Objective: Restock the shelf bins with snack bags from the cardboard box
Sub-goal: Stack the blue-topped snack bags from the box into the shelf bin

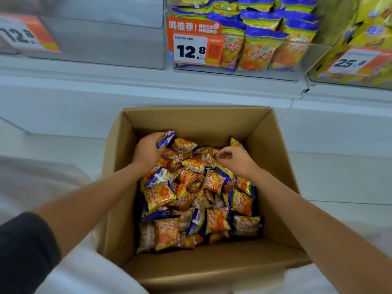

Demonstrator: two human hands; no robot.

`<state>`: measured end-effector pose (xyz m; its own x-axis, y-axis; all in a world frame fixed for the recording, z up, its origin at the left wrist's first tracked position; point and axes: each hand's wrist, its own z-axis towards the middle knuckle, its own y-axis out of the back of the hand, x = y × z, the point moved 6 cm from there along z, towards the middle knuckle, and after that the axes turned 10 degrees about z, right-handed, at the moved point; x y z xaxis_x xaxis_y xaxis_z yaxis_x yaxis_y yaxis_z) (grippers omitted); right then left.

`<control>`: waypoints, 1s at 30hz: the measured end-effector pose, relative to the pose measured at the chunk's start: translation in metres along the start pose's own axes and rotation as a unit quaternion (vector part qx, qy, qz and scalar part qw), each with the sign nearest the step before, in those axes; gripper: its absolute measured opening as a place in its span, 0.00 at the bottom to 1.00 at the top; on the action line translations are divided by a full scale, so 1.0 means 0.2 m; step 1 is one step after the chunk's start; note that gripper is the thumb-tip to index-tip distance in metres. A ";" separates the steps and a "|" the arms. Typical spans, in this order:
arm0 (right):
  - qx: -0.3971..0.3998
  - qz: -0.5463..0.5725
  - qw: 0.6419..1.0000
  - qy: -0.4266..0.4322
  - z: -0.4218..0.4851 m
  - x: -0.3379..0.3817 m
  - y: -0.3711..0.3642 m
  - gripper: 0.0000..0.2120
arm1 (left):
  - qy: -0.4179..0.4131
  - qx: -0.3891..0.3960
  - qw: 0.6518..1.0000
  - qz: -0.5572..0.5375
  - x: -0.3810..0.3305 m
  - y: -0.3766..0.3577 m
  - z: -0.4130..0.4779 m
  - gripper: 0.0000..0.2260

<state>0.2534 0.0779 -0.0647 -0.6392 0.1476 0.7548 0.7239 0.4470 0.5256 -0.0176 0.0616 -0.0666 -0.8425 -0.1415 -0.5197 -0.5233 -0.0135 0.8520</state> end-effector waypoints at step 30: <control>0.007 0.151 0.985 -0.083 0.12 -0.13 -0.02 0.15 | 0.337 0.117 0.863 -0.358 -0.03 -0.18 -0.20 0.14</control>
<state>0.2611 0.0939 -0.0963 -0.4294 0.4180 0.8005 0.8847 0.3727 0.2800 0.0111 0.0232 -0.0929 -0.0684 -0.7244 -0.6860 -0.9567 -0.1473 0.2509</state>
